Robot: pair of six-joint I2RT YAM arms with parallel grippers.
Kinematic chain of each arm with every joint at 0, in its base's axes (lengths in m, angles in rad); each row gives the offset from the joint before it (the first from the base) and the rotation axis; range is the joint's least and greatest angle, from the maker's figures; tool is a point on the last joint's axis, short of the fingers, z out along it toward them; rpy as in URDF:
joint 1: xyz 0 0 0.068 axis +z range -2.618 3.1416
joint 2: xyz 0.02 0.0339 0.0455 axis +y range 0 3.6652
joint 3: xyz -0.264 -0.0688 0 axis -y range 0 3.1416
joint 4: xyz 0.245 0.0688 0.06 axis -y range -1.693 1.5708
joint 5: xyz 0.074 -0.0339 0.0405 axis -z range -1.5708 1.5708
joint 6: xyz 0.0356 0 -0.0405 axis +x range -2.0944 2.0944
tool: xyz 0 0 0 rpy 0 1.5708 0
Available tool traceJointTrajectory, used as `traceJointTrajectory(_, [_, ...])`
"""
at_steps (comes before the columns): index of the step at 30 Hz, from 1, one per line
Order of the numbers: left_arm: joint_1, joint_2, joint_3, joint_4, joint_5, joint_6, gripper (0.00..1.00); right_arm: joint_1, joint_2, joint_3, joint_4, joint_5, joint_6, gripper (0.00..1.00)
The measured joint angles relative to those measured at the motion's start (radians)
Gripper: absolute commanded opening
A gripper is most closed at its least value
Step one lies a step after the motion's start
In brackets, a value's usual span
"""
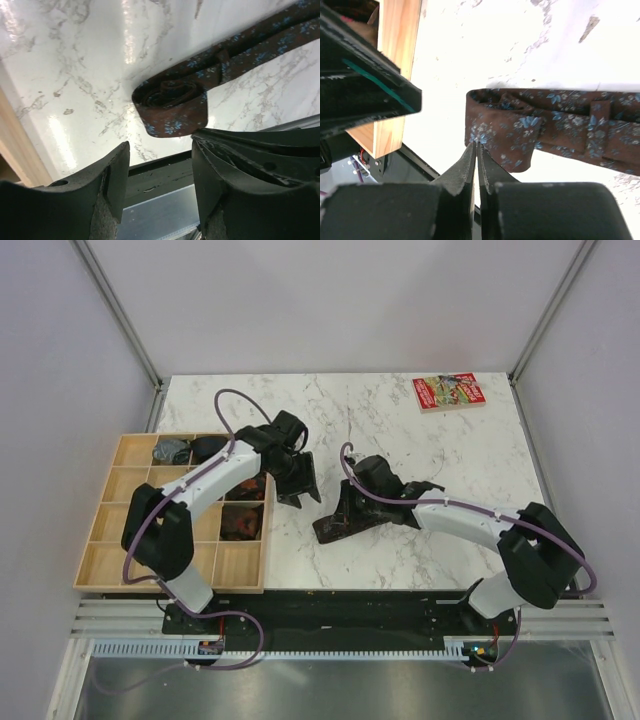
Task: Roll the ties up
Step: Roll the tie at the center of the board.
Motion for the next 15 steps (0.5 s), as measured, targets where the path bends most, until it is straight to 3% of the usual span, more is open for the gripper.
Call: traceJointTrajectory(15, [0.018,-0.175,-0.254,0.108,0.005,0.010,0.56,-0.077,0.053,-0.056,0.055,-0.039,-0.026,0.07])
